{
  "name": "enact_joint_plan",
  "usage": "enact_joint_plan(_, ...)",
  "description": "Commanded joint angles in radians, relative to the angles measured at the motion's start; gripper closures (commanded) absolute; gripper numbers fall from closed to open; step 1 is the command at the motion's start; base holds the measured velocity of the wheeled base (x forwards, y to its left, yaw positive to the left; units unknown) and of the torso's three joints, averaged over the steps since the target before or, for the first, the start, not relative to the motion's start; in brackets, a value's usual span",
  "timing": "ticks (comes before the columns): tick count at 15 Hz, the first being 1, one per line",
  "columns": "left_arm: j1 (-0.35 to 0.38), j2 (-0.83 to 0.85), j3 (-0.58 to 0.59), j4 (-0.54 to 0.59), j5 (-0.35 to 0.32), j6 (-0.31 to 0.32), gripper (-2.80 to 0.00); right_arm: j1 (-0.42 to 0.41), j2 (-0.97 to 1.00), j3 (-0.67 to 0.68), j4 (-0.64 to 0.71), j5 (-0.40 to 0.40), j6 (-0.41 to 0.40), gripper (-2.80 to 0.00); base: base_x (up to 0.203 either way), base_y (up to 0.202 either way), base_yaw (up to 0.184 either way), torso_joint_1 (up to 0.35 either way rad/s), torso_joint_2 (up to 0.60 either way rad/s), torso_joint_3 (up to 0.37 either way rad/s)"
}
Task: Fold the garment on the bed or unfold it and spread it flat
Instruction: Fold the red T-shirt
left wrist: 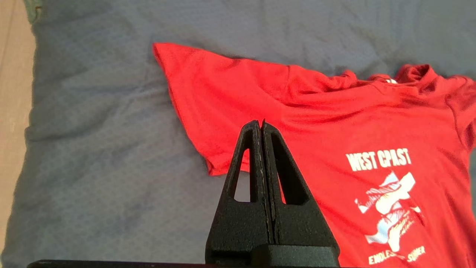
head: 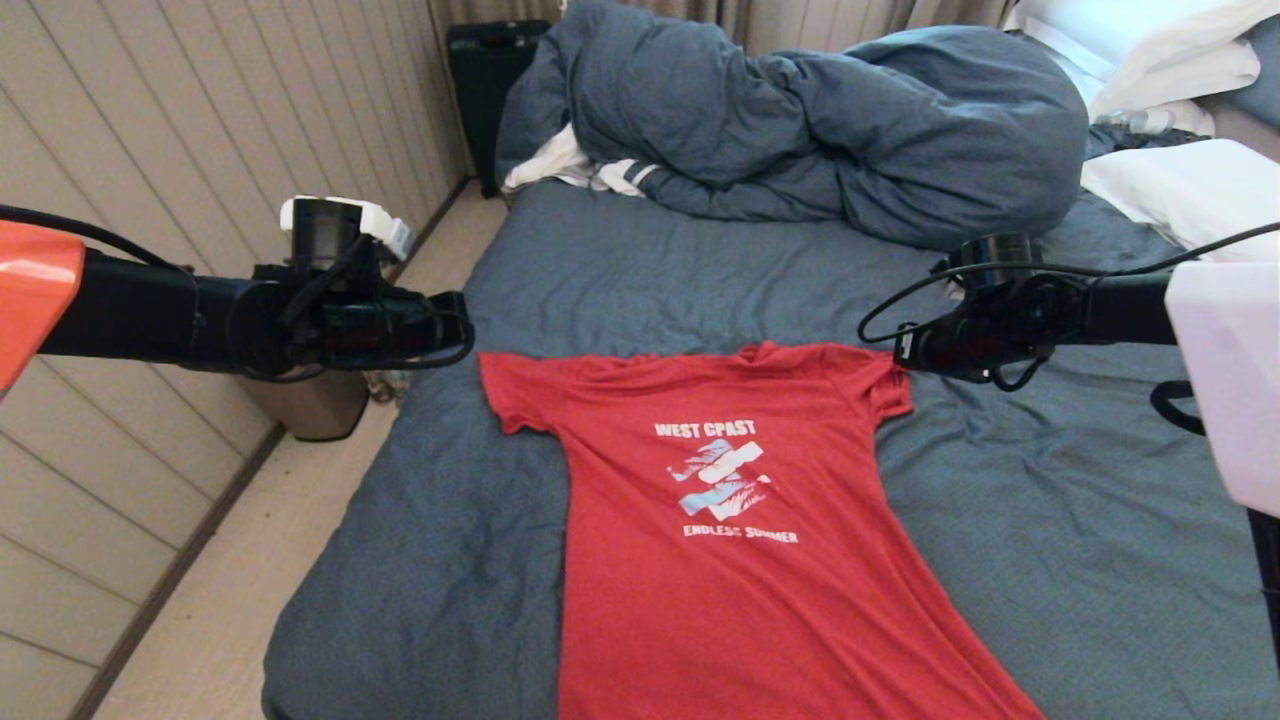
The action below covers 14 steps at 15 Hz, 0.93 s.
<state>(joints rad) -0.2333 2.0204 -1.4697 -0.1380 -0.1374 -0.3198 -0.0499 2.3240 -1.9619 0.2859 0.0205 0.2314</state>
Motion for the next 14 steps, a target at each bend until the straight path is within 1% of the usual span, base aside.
enact_joint_plan(1, 0.000, 0.003, 0.000, -0.002, -0.002, -0.002, 0.00, -0.013, 0.010, 0.000, 0.007, 0.006, 0.002, 0.00, 0.000, 0.000, 0.000, 0.000, 0.00, 0.000)
enact_joint_plan(2, 0.000, 0.006, 0.000, -0.002, -0.002, -0.002, 0.00, -0.015, 0.017, 0.002, 0.012, 0.013, 0.002, -2.80, 0.000, 0.000, 0.000, 0.000, 0.00, 0.000)
enact_joint_plan(6, 0.000, 0.024, -0.007, -0.003, -0.005, -0.002, 0.00, -0.011, 0.053, 0.003, 0.029, 0.017, 0.004, -2.80, 0.000, 0.000, 0.000, 0.000, 0.00, 0.000)
enact_joint_plan(14, 0.000, 0.041, -0.014, -0.005, -0.007, -0.004, 0.00, -0.009, 0.118, 0.001, -0.031, 0.013, 0.008, -2.80, 0.000, 0.000, 0.000, 0.000, 0.00, 0.000)
